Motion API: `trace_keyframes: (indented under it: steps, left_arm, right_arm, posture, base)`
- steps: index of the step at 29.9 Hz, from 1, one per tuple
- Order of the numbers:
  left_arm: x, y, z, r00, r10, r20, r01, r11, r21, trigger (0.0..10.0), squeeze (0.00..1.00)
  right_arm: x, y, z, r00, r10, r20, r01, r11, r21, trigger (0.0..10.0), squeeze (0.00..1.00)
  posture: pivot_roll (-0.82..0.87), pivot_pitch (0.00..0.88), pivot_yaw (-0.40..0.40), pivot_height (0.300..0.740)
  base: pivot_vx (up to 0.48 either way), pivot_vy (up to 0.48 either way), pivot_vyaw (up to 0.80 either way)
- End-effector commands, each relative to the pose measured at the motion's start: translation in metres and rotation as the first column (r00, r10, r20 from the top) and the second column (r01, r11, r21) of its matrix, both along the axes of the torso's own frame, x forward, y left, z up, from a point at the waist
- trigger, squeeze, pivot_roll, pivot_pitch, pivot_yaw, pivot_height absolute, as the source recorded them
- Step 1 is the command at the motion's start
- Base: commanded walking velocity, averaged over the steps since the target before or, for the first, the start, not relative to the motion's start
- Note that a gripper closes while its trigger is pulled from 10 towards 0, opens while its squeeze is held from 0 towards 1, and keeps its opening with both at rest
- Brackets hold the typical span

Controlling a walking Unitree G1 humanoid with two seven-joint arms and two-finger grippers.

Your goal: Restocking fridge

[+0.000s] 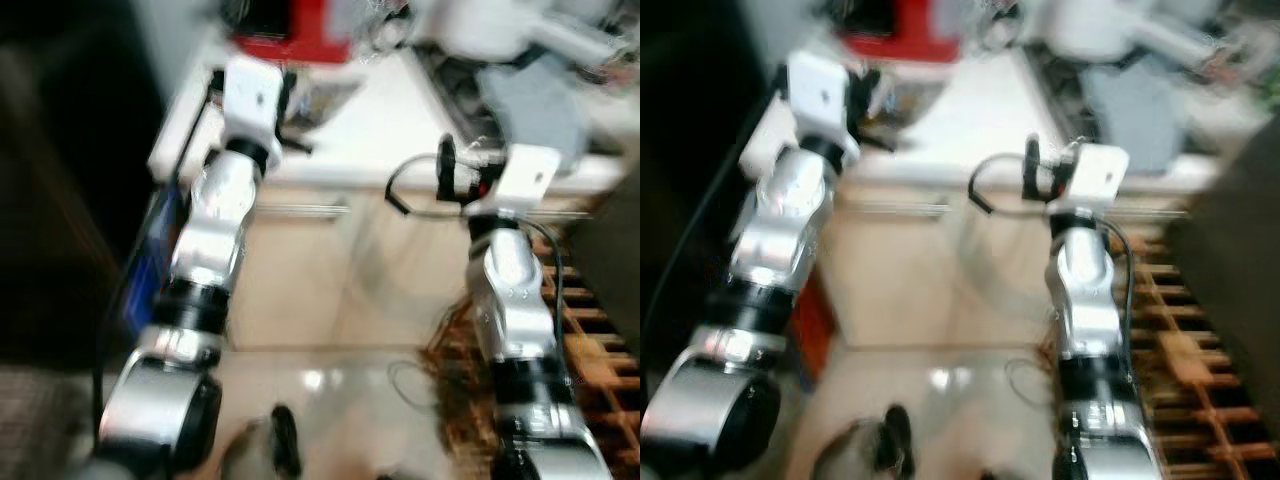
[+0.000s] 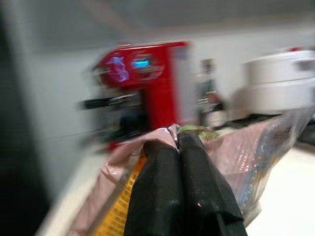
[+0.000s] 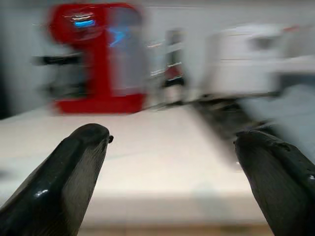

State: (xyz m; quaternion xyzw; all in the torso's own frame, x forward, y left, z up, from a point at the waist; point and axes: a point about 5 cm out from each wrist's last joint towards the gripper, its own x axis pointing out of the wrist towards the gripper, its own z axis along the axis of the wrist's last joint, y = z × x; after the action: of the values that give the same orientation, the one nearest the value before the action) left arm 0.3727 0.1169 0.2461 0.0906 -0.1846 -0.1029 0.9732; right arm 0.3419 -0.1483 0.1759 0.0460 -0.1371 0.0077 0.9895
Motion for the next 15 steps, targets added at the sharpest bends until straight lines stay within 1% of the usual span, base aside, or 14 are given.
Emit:
trace_keyframes:
  steps: [1,7,12,13,14,15]
  left_arm:
    - [-0.002,-0.009,0.018,0.998,-0.022,0.061,0.022,1.000,0.010,10.0,0.00]
    - [-0.003,-0.012,0.012,0.999,-0.031,0.043,0.030,0.999,0.011,10.0,0.00]
    - [-0.008,-0.020,-0.001,0.998,-0.056,0.001,0.056,0.998,0.006,10.0,0.00]
    - [-0.010,-0.023,-0.005,0.998,-0.066,-0.011,0.066,0.998,0.002,10.0,0.00]
    - [-0.010,-0.023,-0.005,0.998,-0.066,-0.011,0.066,0.998,0.002,10.0,0.00]
    - [-0.011,-0.025,-0.007,0.998,-0.069,-0.015,0.069,0.998,0.001,10.0,0.00]
  right_arm:
    - [0.001,-0.005,0.002,1.000,-0.016,0.012,0.016,1.000,-0.007,10.0,0.09]
    - [0.000,-0.003,-0.004,1.000,-0.003,-0.010,0.003,1.000,-0.015,10.0,0.08]
    - [-0.002,-0.005,-0.011,1.000,-0.005,-0.029,0.004,1.000,-0.022,10.0,0.08]
    - [-0.003,-0.006,-0.013,0.999,-0.007,-0.036,0.006,1.000,-0.024,10.0,0.08]
    - [-0.003,-0.006,-0.013,0.999,-0.007,-0.036,0.006,1.000,-0.024,10.0,0.08]
    - [-0.003,-0.006,-0.013,0.999,-0.007,-0.038,0.006,1.000,-0.025,10.0,0.08]
  posture:
    - [-0.05,0.000,0.001,0.740]
    - [-0.05,0.000,0.003,0.740]
    - [-0.06,0.000,0.006,0.740]
    - [-0.06,0.000,0.005,0.740]
    - [-0.06,0.000,0.005,0.740]
    - [-0.07,0.000,0.005,0.740]
  base:
    - [-0.285,0.000,0.00]
    - [-0.286,0.000,0.00]
    - [-0.272,0.000,0.00]
    - [-0.266,0.000,0.00]
    - [-0.266,0.000,0.00]
    - [0.259,0.000,0.00]
